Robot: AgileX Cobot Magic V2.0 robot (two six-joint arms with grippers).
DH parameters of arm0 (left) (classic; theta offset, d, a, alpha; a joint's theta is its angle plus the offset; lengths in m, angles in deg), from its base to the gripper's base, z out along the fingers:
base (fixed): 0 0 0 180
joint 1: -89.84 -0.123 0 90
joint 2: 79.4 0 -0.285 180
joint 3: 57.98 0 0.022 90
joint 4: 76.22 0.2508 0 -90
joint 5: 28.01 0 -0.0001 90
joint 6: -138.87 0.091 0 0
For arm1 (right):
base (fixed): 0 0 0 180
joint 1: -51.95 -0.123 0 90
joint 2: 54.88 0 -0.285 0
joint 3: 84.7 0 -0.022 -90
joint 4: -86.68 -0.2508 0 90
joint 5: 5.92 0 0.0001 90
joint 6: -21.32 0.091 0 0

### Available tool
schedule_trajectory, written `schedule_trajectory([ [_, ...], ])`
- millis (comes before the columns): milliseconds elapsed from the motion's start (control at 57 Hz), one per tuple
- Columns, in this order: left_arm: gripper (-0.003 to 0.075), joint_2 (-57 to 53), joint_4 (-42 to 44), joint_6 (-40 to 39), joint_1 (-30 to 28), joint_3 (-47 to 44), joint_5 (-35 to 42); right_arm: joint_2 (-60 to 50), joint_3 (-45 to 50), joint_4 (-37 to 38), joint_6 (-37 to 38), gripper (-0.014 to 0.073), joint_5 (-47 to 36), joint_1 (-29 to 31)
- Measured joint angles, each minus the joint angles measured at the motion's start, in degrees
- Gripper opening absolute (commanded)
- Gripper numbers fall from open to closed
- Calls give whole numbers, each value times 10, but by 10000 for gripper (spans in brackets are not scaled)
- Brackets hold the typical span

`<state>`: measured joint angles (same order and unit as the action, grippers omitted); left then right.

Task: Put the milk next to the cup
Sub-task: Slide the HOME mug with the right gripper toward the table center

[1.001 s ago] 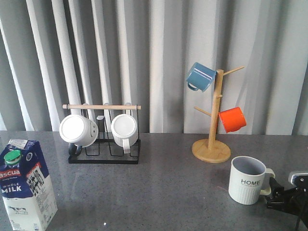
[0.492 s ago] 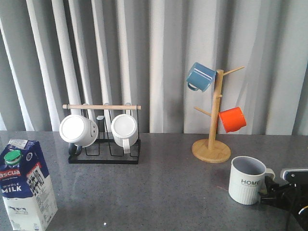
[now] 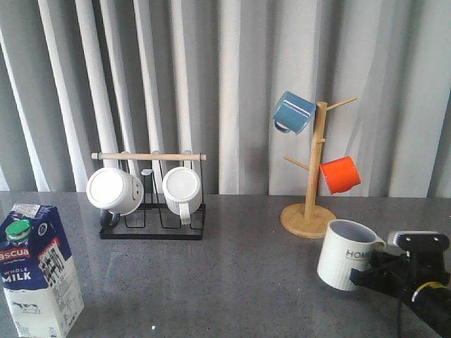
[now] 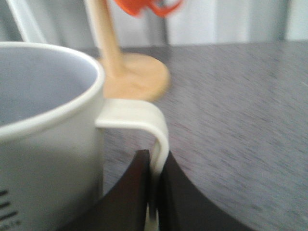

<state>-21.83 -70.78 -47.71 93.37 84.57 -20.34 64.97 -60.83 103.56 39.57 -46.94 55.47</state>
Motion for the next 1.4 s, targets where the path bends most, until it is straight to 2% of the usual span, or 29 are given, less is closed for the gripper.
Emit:
schedule_trajectory([
  [105, 556, 0, 0, 0, 0, 0, 0, -30, 0, -43, -14, -6, 16, -56],
  [228, 556, 0, 0, 0, 0, 0, 0, -45, -1, -121, -72, -5, 27, -134],
  [509, 556, 0, 0, 0, 0, 0, 0, -24, -1, -403, -324, -4, 15, -269],
  [632, 556, 0, 0, 0, 0, 0, 0, 1, -1, -472, -387, 0, -13, -305],
  [895, 556, 0, 0, 0, 0, 0, 0, 23, -2, -521, -403, 62, -52, -335],
  [1247, 556, 0, 0, 0, 0, 0, 0, 23, -2, -530, -403, 304, -55, -335],
  [1405, 556, 0, 0, 0, 0, 0, 0, 11, 5, -536, -408, 318, -41, -335],
])
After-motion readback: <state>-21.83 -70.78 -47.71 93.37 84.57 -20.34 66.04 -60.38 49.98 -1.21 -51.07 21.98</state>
